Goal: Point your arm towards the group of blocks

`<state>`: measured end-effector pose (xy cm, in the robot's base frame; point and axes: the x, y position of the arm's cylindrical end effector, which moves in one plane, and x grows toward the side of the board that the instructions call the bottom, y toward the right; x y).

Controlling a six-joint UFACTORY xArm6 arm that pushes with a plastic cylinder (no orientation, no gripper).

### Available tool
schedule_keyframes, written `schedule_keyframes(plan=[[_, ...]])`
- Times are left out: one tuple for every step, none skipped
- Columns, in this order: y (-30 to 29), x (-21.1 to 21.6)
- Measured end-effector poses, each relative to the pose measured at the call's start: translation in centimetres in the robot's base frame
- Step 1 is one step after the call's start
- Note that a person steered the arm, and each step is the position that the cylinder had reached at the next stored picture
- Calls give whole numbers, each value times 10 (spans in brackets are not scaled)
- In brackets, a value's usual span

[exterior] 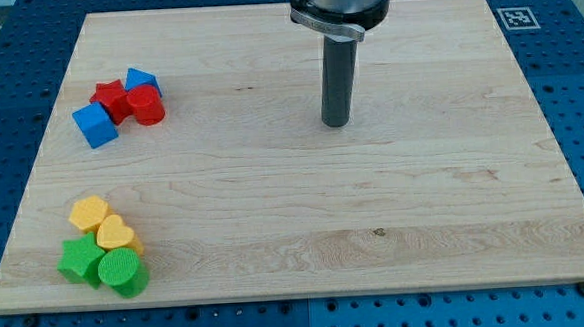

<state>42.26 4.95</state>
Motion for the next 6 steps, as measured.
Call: schedule_keyframes(plan=[[0, 0], [-9, 7], [-44, 26], [-85, 51], [-120, 66], [-122, 66]])
